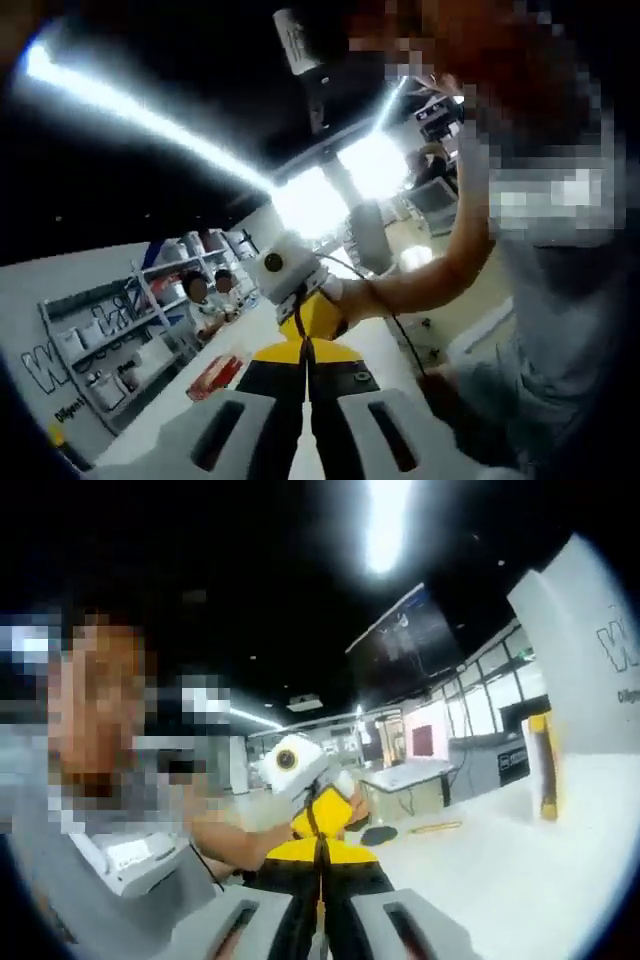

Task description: Tear open the coffee pouch, take out the coffee, and pour the coffee from the pouch into the cup

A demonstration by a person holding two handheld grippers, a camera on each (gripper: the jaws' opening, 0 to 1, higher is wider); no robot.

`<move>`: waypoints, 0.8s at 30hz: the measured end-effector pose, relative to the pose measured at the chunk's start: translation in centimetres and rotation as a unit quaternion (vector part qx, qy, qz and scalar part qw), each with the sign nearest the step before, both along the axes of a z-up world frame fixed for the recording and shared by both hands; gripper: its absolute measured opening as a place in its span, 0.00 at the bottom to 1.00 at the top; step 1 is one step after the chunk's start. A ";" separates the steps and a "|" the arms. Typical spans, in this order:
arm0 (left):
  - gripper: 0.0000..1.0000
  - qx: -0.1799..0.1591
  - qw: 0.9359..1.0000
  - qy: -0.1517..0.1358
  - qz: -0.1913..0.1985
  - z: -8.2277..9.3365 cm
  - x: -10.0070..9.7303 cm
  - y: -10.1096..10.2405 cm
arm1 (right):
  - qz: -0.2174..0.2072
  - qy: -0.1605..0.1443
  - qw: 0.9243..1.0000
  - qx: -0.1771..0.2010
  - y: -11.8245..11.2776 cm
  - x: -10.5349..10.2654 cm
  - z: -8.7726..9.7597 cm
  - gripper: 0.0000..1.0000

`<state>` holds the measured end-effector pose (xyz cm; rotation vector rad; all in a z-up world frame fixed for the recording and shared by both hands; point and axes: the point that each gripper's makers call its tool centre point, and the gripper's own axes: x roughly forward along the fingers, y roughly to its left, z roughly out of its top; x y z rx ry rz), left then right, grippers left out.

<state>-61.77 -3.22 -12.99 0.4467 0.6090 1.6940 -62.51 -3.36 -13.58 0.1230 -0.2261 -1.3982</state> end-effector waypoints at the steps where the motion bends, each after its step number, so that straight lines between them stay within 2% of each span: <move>1: 0.02 -0.008 1.000 0.020 0.007 0.0 0.0 0.0 | 0.011 -0.014 1.000 0.001 0.0 -0.1 0.0 0.00; 3: 0.02 -0.022 0.998 0.056 0.015 0.1 0.0 0.0 | 0.035 -0.036 0.999 0.001 0.0 -0.1 0.1 0.00; 6: 0.02 -0.065 0.989 0.125 0.045 -0.2 -0.4 -0.1 | 0.058 -0.065 0.996 0.017 -0.2 -0.8 -0.2 0.00; 8: 0.02 -0.094 0.981 0.159 0.063 -0.5 -0.5 -0.1 | 0.077 -0.092 0.993 0.023 -0.4 -1.0 -0.3 0.00; 10: 0.02 -0.124 0.970 0.195 0.075 -0.7 -0.7 -0.1 | 0.091 -0.103 0.990 0.030 -0.7 -0.5 -0.6 0.00; 11: 0.02 -0.130 0.967 0.205 0.078 -0.7 -0.7 -0.1 | 0.099 -0.112 0.988 0.032 -0.8 -0.6 -0.6 0.00; 13: 0.02 -0.150 0.953 0.248 0.087 -0.7 -0.7 -0.1 | 0.105 -0.120 0.987 0.033 -1.0 -0.9 -0.5 0.00; 14: 0.02 -0.151 0.951 0.256 0.087 -0.7 -0.5 0.0 | 0.121 -0.127 0.984 0.034 -1.0 -0.6 -0.5 0.00; 16: 0.02 -0.171 0.931 0.306 0.100 -0.7 -0.4 0.0 | 0.133 -0.153 0.979 0.035 -1.0 -0.1 -0.5 0.00; 17: 0.02 -0.178 0.924 0.324 0.103 -0.8 -0.3 0.0 | 0.144 -0.164 0.975 0.036 -1.0 -0.1 -0.5 0.00; 19: 0.02 -0.209 0.894 0.378 0.119 -1.2 -0.4 0.0 | 0.150 -0.188 0.970 0.041 -1.1 -0.6 -0.9 0.00; 20: 0.02 -0.234 0.868 0.422 0.116 -1.6 -0.2 0.2 | 0.154 -0.201 0.967 0.039 -1.1 -0.7 -0.9 0.00; 21: 0.02 -0.245 0.852 0.446 0.122 -1.7 -0.3 0.3 | 0.158 -0.205 0.965 0.042 -1.3 -0.6 -1.2 0.00; 22: 0.02 -0.255 0.846 0.451 0.124 -2.1 -0.3 0.3 | 0.158 -0.204 0.965 0.044 -1.4 -0.6 -1.3 0.00; 23: 0.02 -0.263 0.830 0.474 0.128 -2.0 -0.4 0.3 | 0.158 -0.208 0.964 0.044 -1.4 -0.8 -1.3 0.00; 24: 0.02 -0.274 0.822 0.484 0.122 -2.3 -0.5 0.2 | 0.156 -0.207 0.965 0.045 -1.4 -0.8 -1.2 0.00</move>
